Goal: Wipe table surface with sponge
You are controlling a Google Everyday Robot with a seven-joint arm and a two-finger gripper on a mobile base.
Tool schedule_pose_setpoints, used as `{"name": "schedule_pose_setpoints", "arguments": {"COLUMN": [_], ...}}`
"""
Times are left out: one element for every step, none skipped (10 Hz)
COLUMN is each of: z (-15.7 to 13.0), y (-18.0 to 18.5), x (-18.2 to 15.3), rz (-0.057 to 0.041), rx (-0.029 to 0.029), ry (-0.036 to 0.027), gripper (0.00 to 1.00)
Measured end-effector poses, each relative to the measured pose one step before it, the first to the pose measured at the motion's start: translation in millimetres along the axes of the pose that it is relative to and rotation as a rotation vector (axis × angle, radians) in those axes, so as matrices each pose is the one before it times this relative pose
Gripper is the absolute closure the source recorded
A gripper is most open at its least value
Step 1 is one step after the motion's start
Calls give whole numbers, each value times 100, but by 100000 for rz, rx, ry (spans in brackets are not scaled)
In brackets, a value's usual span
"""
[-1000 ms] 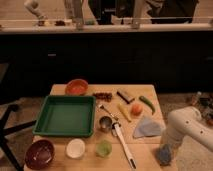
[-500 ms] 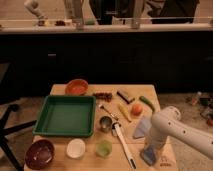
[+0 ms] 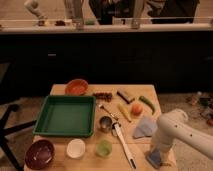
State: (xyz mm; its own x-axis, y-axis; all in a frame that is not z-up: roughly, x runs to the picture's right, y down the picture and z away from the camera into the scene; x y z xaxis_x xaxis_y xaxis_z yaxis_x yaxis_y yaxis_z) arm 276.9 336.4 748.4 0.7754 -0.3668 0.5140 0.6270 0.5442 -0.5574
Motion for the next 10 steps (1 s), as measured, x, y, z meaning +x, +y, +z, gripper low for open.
{"name": "schedule_pose_setpoints", "arguments": {"z": [-20,63,104,96,57,-47,-57,-4,5,22], "y": [1225,743,200,-237,-183,49,59,-94,1,10], "x": [1253,1055,725,317,54,37,18,-28,-8,-55], "rz": [2098,1459,431,-41,-243,186,189,-220,0,42], "rx": [-176,-417,-1017,-320,5,114,76,-90,-25,45], "ry": [152,-191,274,285,169,38,-5,13,-23,-21], "gripper": [100,100,100,100,100,100,100,100,100,100]}}
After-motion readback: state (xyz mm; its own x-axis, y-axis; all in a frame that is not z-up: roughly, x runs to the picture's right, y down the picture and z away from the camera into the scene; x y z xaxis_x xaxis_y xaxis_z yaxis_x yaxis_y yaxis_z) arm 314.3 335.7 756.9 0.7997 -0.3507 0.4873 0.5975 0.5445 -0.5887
